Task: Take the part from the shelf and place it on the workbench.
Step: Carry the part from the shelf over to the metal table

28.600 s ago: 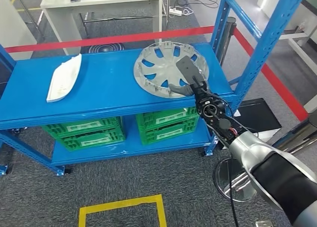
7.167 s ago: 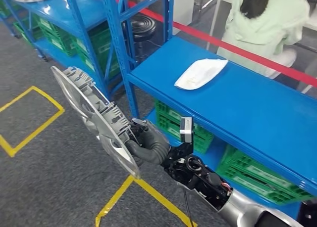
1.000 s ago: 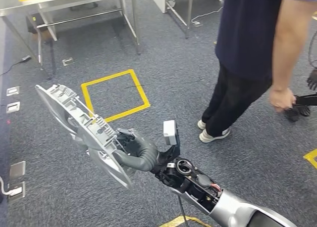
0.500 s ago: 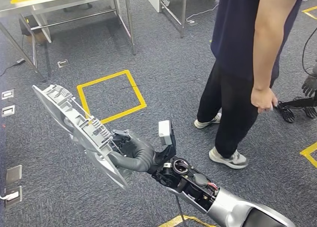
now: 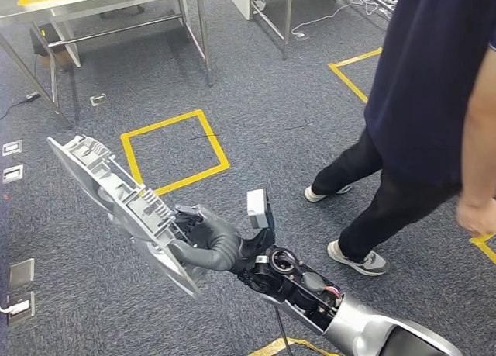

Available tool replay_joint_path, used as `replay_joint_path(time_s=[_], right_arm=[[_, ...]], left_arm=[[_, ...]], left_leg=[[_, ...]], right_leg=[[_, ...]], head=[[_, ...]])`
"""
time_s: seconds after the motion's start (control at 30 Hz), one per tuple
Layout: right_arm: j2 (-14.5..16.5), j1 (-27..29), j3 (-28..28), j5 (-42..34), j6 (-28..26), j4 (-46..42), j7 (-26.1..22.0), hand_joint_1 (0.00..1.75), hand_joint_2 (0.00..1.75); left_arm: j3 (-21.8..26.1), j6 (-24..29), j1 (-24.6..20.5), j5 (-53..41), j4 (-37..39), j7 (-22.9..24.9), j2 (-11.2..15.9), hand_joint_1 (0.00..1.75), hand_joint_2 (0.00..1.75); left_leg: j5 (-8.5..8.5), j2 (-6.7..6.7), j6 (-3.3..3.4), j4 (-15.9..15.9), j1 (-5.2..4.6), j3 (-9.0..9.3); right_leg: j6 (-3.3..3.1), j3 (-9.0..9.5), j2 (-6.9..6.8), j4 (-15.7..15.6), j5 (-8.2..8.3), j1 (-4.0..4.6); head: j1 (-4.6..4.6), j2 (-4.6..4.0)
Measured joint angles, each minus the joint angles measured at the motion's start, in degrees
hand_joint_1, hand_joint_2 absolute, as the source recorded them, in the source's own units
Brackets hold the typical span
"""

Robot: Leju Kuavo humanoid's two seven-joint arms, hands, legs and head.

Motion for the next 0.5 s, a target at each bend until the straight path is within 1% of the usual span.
replay_joint_path(time_s=[0.07, 0.1, 0.13, 0.17, 0.2, 0.23, 0.27, 0.3, 0.33, 0.37, 0.4, 0.43, 0.47, 0.5], right_arm=[[0.1, 0.0, 0.0, 0.3, 0.2, 0.0, 0.1, 1.75, 1.75], [0.1, 0.0, 0.0, 0.5, 0.3, 0.0, 0.1, 1.75, 1.75], [0.1, 0.0, 0.0, 0.7, 0.3, 0.0, 0.2, 1.75, 1.75], [0.1, 0.0, 0.0, 0.7, 0.4, 0.0, 0.1, 1.75, 1.75], [0.1, 0.0, 0.0, 0.7, 0.4, 0.0, 0.1, 1.75, 1.75], [0.1, 0.1, 0.0, 0.7, 0.4, 0.0, 0.1, 1.75, 1.75], [0.1, 0.2, 0.0, 0.7, 0.4, 0.0, 0.1, 1.75, 1.75], [0.1, 0.4, 0.0, 0.8, 0.4, 0.1, 0.2, 1.75, 1.75], [0.1, 0.5, 0.0, 0.8, 0.4, 0.1, 0.3, 1.75, 1.75], [0.1, 0.6, 0.0, 0.9, 0.4, 0.1, 0.3, 1.75, 1.75], [0.1, 0.7, 0.0, 0.9, 0.4, 0.2, 0.4, 1.75, 1.75], [0.1, 0.7, 0.0, 0.9, 0.4, 0.2, 0.4, 1.75, 1.75], [0.1, 0.8, 0.0, 0.9, 0.4, 0.2, 0.3, 1.75, 1.75], [0.1, 0.9, 0.0, 0.9, 0.5, 0.3, 0.4, 1.75, 1.75]], left_arm=[[0.0, 0.0, 0.0, 0.0, 0.0, 0.0, 0.1, 0.0, 1.75], [0.0, 0.0, 0.0, -0.1, 0.0, 0.0, 0.1, 0.0, 1.75], [0.0, 0.0, -0.1, -0.1, 0.0, 0.0, 0.1, 0.0, 1.75], [0.0, 0.0, -0.1, -0.2, 0.0, 0.0, 0.0, 0.0, 1.75], [0.0, 0.0, -0.1, -0.2, 0.0, 0.0, 0.0, 0.0, 1.75], [0.0, 0.0, 0.0, -0.2, 0.0, 0.0, 0.0, 0.0, 1.75], [-0.1, 0.0, 0.0, -0.2, 0.0, 0.0, 0.1, 0.0, 1.75], [-0.1, 0.0, 0.0, -0.2, 0.0, 0.0, 0.1, 0.0, 1.75], [-0.1, 0.0, 0.1, -0.2, 0.0, 0.0, 0.1, 0.0, 1.75], [-0.1, 0.0, 0.1, -0.2, 0.0, 0.0, 0.2, 0.0, 1.75], [-0.1, 0.0, 0.1, -0.2, 0.0, 0.0, 0.4, 0.0, 1.75], [-0.1, 0.0, 0.1, -0.3, 0.0, 0.0, 0.6, 0.0, 1.75], [-0.1, -0.1, 0.1, -0.3, 0.0, 0.0, 0.7, 0.0, 1.75], [-0.1, -0.1, 0.1, -0.3, 0.1, 0.0, 0.8, 0.0, 1.75]], left_leg=[[0.38, 0.1, 0.73, -1.7, 0.22, 1.23], [0.7, 0.19, 1.11, -3.0, 0.41, 2.18], [1.0, 0.32, 1.24, -4.2, 0.67, 3.12], [1.1, 0.41, 1.23, -4.8, 0.77, 3.68], [1.01, 0.49, 1.23, -4.9, 0.84, 3.99], [0.82, 0.51, 1.08, -4.9, 0.9, 4.16], [0.52, 0.45, 0.82, -4.8, 1.01, 4.35], [0.14, 0.36, 0.46, -4.5, 1.21, 4.53], [-0.36, 0.23, 0.01, -4.0, 1.5, 4.68], [-1.02, 0.12, -0.58, -3.3, 1.77, 4.75], [-1.72, -0.02, -1.22, -2.5, 1.92, 4.62], [-2.28, -0.16, -1.77, -1.6, 1.99, 4.37], [-2.72, -0.27, -2.26, -1.1, 2.01, 4.15], [-2.92, -0.38, -2.58, -0.9, 2.07, 4.05]], right_leg=[[0.44, 0.59, -0.13, -0.8, 0.13, 0.06], [0.67, 0.5, -0.22, -0.1, -0.36, 0.15], [0.82, -0.26, -0.3, 1.8, -1.4, 0.18], [1.0, -1.79, -0.37, 5.0, -2.87, 0.0], [1.28, -3.92, -0.37, 9.0, -4.52, -0.28], [1.63, -5.86, -0.38, 12.4, -5.51, -0.67], [2.02, -7.0, -0.39, 14.0, -5.53, -1.12], [2.48, -7.05, -0.41, 13.5, -4.45, -1.6], [2.99, -5.93, -0.42, 10.8, -2.49, -2.1], [3.64, -4.2, -0.35, 7.0, -0.65, -2.59], [4.09, -2.75, -0.07, 3.9, 0.54, -2.83], [3.99, -1.85, 0.18, 2.1, 0.97, -2.92], [3.61, -1.62, 0.44, 1.6, 0.65, -2.81], [2.85, -1.8, 0.62, 2.0, 0.22, -2.54]], head=[[-0.06, 0.0], [0.03, 0.0], [0.21, 0.0], [0.49, 0.0], [0.68, 0.0], [0.8, 0.0], [0.85, 0.0], [0.86, 0.0], [0.87, 0.0], [0.92, 0.0], [1.09, 0.0], [1.19, 0.0], [1.06, 0.0], [0.86, 0.0]])
